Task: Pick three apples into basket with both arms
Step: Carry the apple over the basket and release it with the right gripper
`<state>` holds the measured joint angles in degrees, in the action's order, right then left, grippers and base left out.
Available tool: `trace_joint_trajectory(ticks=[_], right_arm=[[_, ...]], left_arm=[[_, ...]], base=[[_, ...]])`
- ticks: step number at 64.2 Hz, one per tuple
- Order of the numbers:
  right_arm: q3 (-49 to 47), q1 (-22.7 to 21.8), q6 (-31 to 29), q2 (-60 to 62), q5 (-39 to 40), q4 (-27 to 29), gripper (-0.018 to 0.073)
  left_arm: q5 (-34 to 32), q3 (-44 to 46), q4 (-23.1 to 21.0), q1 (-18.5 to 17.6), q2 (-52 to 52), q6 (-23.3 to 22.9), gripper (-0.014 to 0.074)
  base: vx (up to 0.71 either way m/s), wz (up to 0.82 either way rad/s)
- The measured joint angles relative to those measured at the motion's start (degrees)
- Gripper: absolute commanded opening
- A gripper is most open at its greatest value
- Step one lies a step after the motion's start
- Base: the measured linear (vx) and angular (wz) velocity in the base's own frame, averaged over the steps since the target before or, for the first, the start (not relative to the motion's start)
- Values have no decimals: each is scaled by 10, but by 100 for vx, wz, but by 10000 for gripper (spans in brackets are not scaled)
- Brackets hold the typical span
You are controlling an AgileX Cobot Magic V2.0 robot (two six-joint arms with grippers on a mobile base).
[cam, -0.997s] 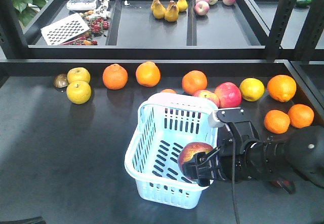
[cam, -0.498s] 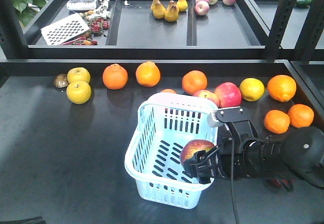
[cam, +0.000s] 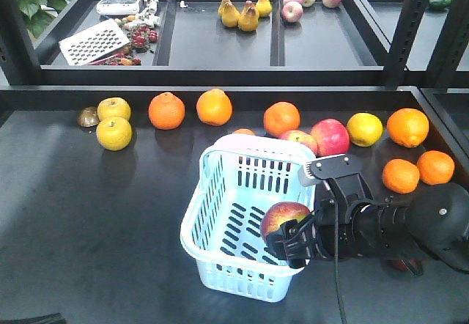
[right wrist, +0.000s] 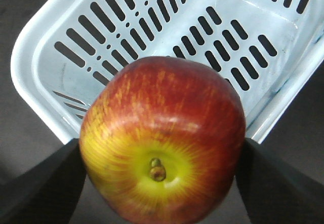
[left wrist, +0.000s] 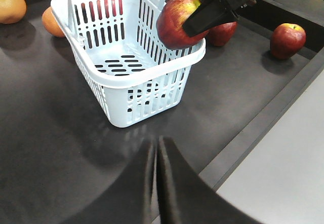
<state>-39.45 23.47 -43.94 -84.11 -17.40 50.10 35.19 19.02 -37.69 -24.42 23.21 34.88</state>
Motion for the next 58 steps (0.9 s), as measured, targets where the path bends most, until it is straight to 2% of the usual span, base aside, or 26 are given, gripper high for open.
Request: trace_joint_trajectory(ticks=[23,43,48,58], right_arm=[[0,0,-24,0,0,-1,519],[0,0,-31,0,2,-1,345],[0,0,-31,0,6,-1,368],[0,0,-35,0,8,-1,527]], left_arm=[[0,0,0,0,0,0,-6],[0,0,0,0,0,0,-6],[0,0,0,0,0,0,-6],[0,0,0,0,0,0,-6]], base=[[0,0],[0,0],[0,0],[0,0]])
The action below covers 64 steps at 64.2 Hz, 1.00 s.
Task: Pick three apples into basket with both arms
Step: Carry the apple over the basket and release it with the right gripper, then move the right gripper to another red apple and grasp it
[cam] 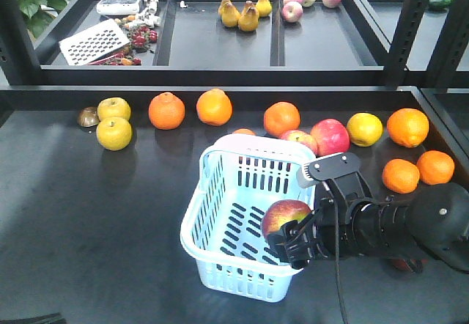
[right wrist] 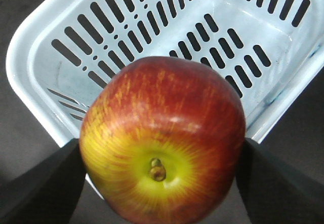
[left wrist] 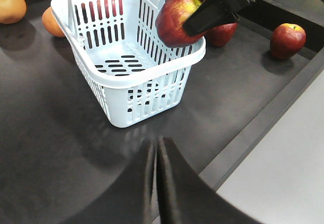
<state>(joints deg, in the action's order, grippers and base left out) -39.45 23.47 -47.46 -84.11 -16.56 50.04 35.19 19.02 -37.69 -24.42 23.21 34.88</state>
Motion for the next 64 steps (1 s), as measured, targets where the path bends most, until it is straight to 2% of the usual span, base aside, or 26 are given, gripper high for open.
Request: trace_joint_trajectory(ticks=[6,12,24,32,40,45,48,52,58,64], right_arm=[[0,0,0,0,0,0,619],[0,0,0,0,2,1,666],[0,0,0,0,4,1,654],[0,0,0,0,1,-5,606],[0,0,0,21,-19,-19,498],[0,0,4,43,-39,-28,388],[0,0,16,59,-53,-41,286],[0,0,46,74,-69,-69,159],[0,0,121,95,-88,-143,-16],[0,0,227,107,-111,-245,-10]], left_arm=[[-1,0,0,0,0,0,-6],[-2,0,0,0,0,0,-6],[-4,0,0,0,0,0,-6],[-4,0,0,0,0,0,-6],[-4,0,0,0,0,0,-6],[-4,0,0,0,0,0,-6],[-4,0,0,0,0,0,-6],[-4,0,0,0,0,0,-6],[-4,0,0,0,0,0,-6],[-4,0,0,0,0,0,-6]], base=[[0,0],[0,0],[0,0],[0,0],[0,0],[0,0],[0,0],[0,0],[0,0],[0,0]])
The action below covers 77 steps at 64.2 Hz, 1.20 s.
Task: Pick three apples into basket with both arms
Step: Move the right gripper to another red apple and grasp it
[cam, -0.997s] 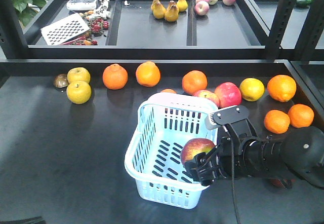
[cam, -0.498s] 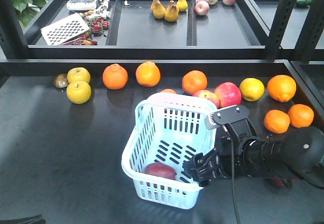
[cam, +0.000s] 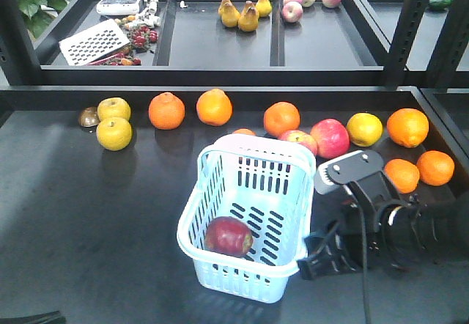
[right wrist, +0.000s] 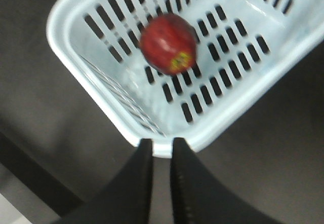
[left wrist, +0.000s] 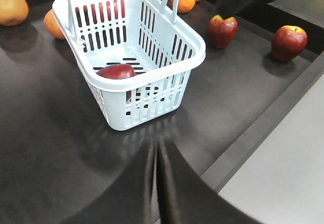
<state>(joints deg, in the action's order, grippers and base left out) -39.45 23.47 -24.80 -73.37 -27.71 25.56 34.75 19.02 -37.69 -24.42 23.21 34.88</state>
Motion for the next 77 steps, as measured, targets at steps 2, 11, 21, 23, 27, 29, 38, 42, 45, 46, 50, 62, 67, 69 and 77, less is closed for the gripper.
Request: trace_joint_trajectory(ticks=[2,11,21,23,27,29,38,42,45,46,50,62,67,69,77], right_arm=[[0,0,33,3,-6,-33,-8],[0,-8,215,8,-29,-223,-7],[1,-79,367,8,-41,-368,13],[1,-98,380,8,-41,-381,28],[-1,-141,388,9,-41,-395,65],[-4,-159,386,9,-41,-395,90],[-40,-234,333,-17,-49,-354,295],[-63,-259,298,-43,-57,-321,419],[-81,-273,279,-64,-65,-302,512],[-90,-277,274,-76,-69,-296,538],[-114,-293,259,-109,-84,-281,626],[-185,-311,248,-214,-125,-280,727],[-209,-311,248,-252,-129,-280,718],[-217,-311,248,-264,-129,-280,714],[-247,-311,248,-311,-131,-280,694]], left_arm=[[0,0,0,0,0,0,-6],[0,0,0,0,0,0,-6],[0,0,0,0,0,0,-6],[0,0,0,0,0,0,-6],[0,0,0,0,0,0,-6],[0,0,0,0,0,0,-6],[0,0,0,0,0,0,-6],[-1,0,0,0,0,0,-6],[-2,0,0,0,0,0,-6],[-2,0,0,0,0,0,-6],[-4,0,0,0,0,0,-6],[-5,0,0,0,0,0,-6],[-5,0,0,0,0,0,-6],[-5,0,0,0,0,0,-6],[-5,0,0,0,0,0,-6]], base=[[0,0],[0,0],[0,0],[0,0],[0,0],[0,0],[0,0],[0,0],[0,0],[0,0],[0,0],[0,0],[0,0],[0,0],[0,0]])
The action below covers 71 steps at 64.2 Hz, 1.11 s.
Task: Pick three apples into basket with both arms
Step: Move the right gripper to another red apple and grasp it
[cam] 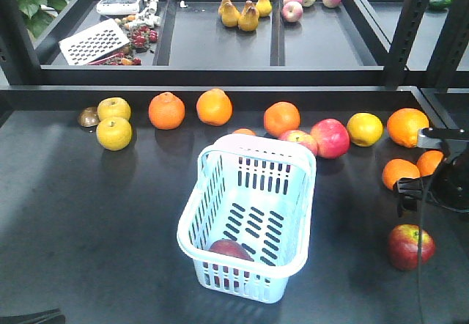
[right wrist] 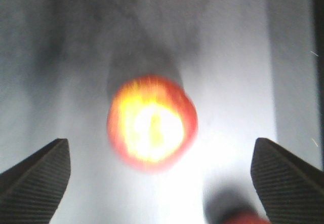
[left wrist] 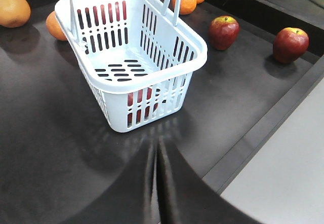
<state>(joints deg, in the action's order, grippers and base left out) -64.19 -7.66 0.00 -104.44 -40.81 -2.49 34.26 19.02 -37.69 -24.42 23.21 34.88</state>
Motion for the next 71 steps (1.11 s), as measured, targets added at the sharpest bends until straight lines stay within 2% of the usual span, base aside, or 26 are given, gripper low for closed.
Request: trace_joint_trajectory(ticks=[30,38,47,56,64,71], right_arm=[[-26,0,-3,-124,-1,0,639],[-26,0,-13,-144,7,1,590],[-27,0,-29,-146,10,1,430],[-27,0,-36,-146,11,2,165],[-27,0,-65,-132,1,19,-17],[-27,0,-112,-88,-24,52,-9]], left_arm=[[0,0,0,0,0,0,-6],[0,0,0,0,0,0,-6],[0,0,0,0,0,0,-6],[0,0,0,0,0,0,-6],[0,0,0,0,0,0,-6],[0,0,0,0,0,0,-6]], base=[[0,0],[0,0],[0,0],[0,0],[0,0],[0,0]])
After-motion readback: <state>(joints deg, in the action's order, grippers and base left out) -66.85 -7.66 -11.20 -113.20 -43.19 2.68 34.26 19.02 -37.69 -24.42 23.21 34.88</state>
